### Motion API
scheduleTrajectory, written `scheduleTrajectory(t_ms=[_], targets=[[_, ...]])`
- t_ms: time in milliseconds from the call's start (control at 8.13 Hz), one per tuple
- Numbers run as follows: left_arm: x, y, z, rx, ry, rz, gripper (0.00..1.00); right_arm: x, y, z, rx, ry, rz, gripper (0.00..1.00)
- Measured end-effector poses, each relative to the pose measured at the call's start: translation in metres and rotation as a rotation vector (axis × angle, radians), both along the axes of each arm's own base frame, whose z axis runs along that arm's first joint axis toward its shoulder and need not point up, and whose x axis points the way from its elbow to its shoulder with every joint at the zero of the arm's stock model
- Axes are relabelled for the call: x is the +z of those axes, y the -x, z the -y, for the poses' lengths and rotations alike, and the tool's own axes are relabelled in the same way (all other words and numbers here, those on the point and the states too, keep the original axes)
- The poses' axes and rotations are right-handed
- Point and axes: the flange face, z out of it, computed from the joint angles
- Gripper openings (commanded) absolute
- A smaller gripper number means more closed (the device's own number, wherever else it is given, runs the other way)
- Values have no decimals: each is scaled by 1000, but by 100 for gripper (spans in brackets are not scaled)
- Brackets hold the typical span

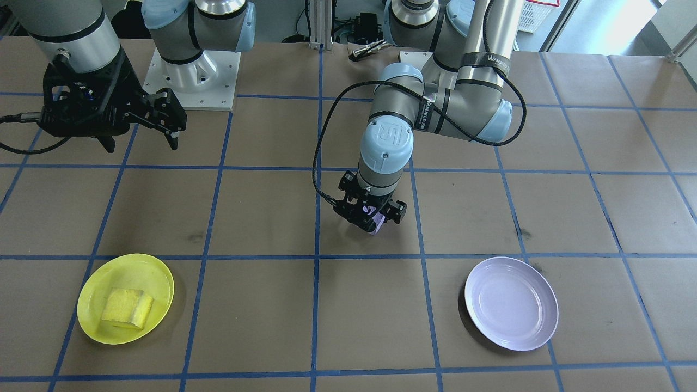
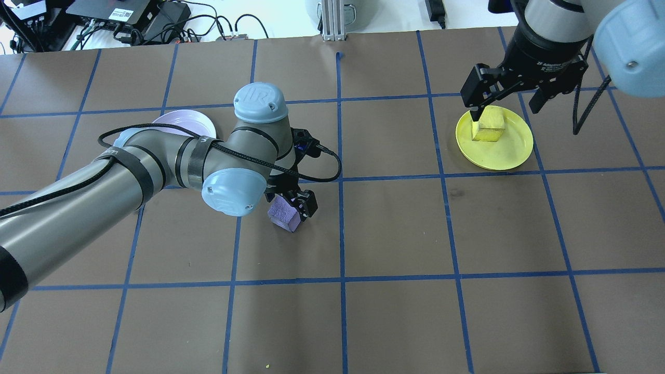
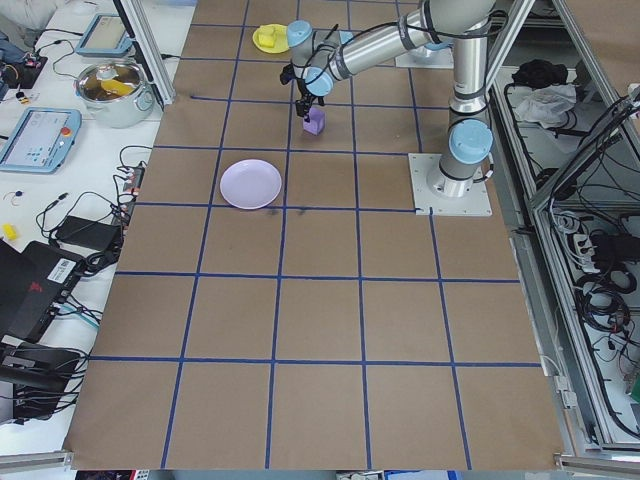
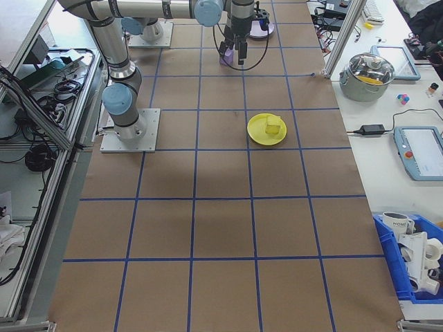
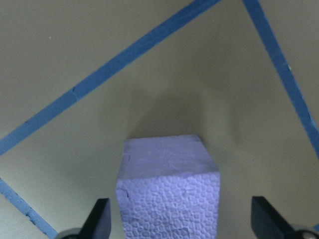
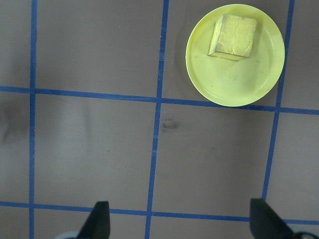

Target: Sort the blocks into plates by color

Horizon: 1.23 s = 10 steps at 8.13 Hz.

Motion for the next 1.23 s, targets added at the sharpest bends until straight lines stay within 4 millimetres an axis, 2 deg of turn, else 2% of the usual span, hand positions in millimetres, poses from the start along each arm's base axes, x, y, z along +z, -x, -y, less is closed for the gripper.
scheduleTrajectory(t_ms=[123,246,369,492,615,861,1230], targets=[[-3,-1,-1,1,-6,5,100,0,0,0,-1,0,-1,100],[-6,-1,-2,4,-13,8,95,0,1,0,-1,0,-2,100],[-10,-2,-3,9,-20,11,75,0,1,0,-2,-1,-3,100],[-13,-2,-5,14,-24,12,37,-1,2,0,-1,-3,-6,100],[-13,-3,-6,12,-25,12,26,-1,2,0,-1,-5,-8,100],[-11,-9,-3,11,-25,9,17,-2,3,0,-2,-12,-9,100],[-3,-39,7,64,-54,15,17,-2,3,0,-3,-13,-10,100]])
